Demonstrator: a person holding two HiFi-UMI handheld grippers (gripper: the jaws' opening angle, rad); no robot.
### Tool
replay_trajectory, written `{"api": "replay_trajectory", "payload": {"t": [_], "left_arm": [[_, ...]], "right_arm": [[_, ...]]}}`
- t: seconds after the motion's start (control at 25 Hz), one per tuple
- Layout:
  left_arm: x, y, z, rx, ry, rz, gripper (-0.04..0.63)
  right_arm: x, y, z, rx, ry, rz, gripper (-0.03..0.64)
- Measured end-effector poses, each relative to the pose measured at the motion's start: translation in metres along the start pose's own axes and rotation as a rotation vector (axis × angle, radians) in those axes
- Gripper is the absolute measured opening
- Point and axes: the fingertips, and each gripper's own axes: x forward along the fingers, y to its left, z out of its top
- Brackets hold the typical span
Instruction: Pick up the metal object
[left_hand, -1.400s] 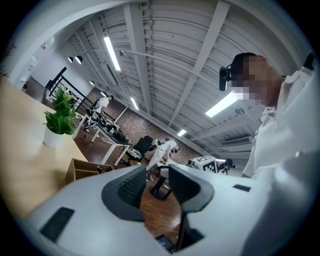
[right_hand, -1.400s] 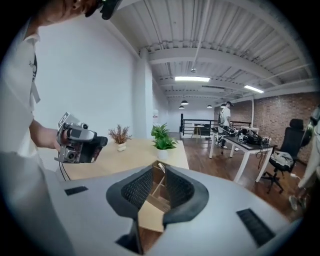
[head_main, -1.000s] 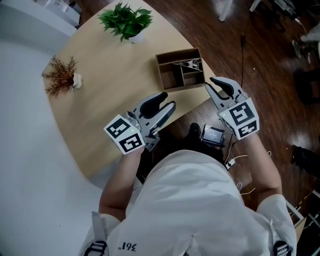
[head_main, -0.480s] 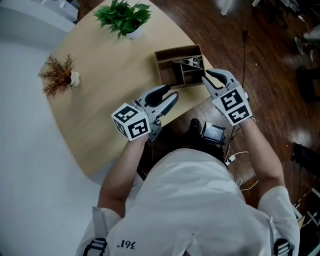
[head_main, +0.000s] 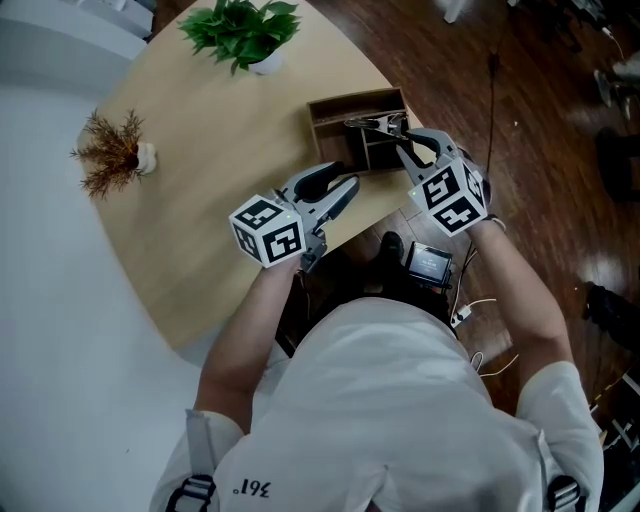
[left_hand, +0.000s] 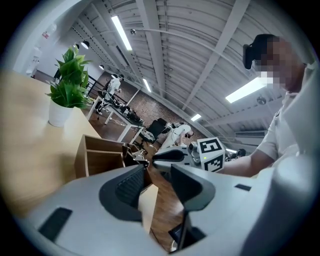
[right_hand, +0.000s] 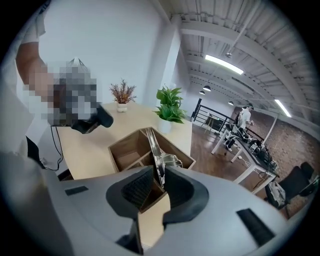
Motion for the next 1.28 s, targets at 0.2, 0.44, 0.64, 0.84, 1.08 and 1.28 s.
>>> {"api": "replay_trajectory", "payload": {"t": [0.2, 0.44, 0.64, 0.84, 1.08, 1.28], "left_arm": [[0.007, 0.007, -0.003, -0.013, 0.016, -0.002, 0.15], [0.015, 0.014, -0.005, -0.022, 0.026, -0.005, 0.15], [0.019, 0.016, -0.006, -0.03, 0.033, -0.012, 0.15], [0.02, 0.017, -0.009, -0.04, 0.034, -0.014, 0.149], [0.019, 0.017, -0.003, -0.039, 0.013, -0.016, 0.149], [0.014, 0.011, 0.001, -0.03, -0.005, -0.016, 0.149]], "right_arm": [[0.019, -0.003, -0.004, -0.05, 0.036, -0.008, 0.051], [0.04, 0.0, -0.01, -0.121, 0.077, -0.011, 0.049], [0.052, 0.002, -0.017, -0.176, 0.114, -0.027, 0.047], [0.054, 0.002, -0.018, -0.191, 0.117, -0.039, 0.02], [0.053, 0.004, -0.018, -0.217, 0.118, -0.038, 0.017], [0.049, 0.006, -0.014, -0.206, 0.111, -0.053, 0.011]]}}
